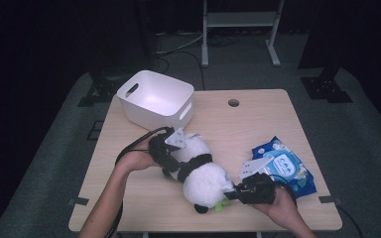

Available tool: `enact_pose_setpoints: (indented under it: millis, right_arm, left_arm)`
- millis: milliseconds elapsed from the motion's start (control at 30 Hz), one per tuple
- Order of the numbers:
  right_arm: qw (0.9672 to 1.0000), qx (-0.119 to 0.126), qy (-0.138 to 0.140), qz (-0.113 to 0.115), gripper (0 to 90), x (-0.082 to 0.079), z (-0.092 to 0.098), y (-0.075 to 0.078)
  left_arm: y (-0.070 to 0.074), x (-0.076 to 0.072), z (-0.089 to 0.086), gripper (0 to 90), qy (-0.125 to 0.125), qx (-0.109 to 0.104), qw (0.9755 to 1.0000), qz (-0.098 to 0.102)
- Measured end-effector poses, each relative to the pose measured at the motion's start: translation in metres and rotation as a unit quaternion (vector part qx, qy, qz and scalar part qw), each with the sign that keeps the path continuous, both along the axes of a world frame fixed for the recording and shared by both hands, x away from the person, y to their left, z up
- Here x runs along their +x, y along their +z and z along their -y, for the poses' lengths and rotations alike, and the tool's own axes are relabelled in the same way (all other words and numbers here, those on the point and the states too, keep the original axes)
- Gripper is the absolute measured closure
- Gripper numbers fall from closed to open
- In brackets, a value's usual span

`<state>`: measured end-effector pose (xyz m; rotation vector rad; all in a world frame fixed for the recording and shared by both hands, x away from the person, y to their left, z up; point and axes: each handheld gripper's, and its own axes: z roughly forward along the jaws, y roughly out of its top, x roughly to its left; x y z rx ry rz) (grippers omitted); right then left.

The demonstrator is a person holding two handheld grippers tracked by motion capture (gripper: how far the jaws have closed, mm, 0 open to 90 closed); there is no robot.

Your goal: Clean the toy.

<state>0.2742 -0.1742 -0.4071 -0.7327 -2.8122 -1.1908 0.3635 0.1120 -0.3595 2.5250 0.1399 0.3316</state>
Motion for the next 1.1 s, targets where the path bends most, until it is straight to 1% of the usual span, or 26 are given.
enact_pose_setpoints:
  millis: [33,100,200,233,267,367,433,633,733,833,1000,1100]
  right_arm:
    - [1.0000,-0.001,-0.005,0.004,79.3,0.003,0.001,0.000]
    - [0.9999,-0.004,-0.014,0.005,79.5,0.008,0.002,0.000]
    - [0.9994,-0.013,-0.029,0.013,79.7,0.018,0.005,0.000]
    - [0.9992,-0.013,-0.036,0.012,79.7,0.022,0.006,0.000]
    - [0.9989,-0.016,-0.041,0.016,79.7,0.026,0.007,0.000]
    - [0.9979,-0.021,-0.059,0.018,79.8,0.037,0.009,0.000]
    - [0.9971,-0.026,-0.069,0.023,79.9,0.046,0.010,-0.001]
    - [0.9945,-0.032,-0.096,0.028,80.2,0.070,0.010,-0.002]
    - [0.9939,-0.026,-0.103,0.028,80.1,0.079,0.010,-0.004]
    - [0.9939,-0.022,-0.104,0.026,80.0,0.082,0.012,-0.003]
    - [0.9939,-0.021,-0.104,0.031,79.4,0.072,0.020,0.002]
    - [0.9939,-0.016,-0.103,0.036,79.4,0.065,0.026,0.008]
  left_arm:
    - [0.000,-0.001,0.000,29.4,0.000,0.004,1.0000,-0.001]
    - [0.000,-0.003,-0.002,29.3,0.001,0.005,1.0000,-0.002]
    - [-0.001,-0.005,-0.005,29.1,-0.001,0.008,1.0000,-0.002]
    - [-0.001,-0.007,-0.007,29.1,0.002,0.007,1.0000,-0.003]
    - [-0.002,-0.008,-0.008,29.2,0.001,0.008,1.0000,-0.003]
    - [-0.002,-0.013,-0.012,29.2,0.000,0.007,1.0000,-0.004]
    - [-0.002,-0.017,-0.014,29.1,-0.001,0.007,1.0000,-0.003]
    - [-0.002,-0.028,-0.019,29.2,-0.012,0.007,0.9999,-0.004]
    - [-0.003,-0.031,-0.021,29.2,-0.011,0.006,0.9999,0.000]
    - [-0.003,-0.032,-0.022,29.4,-0.005,-0.001,1.0000,0.003]
    - [0.006,-0.029,-0.025,29.3,0.007,-0.019,0.9997,0.017]
    - [0.008,-0.027,-0.024,29.1,0.011,-0.015,0.9996,0.019]
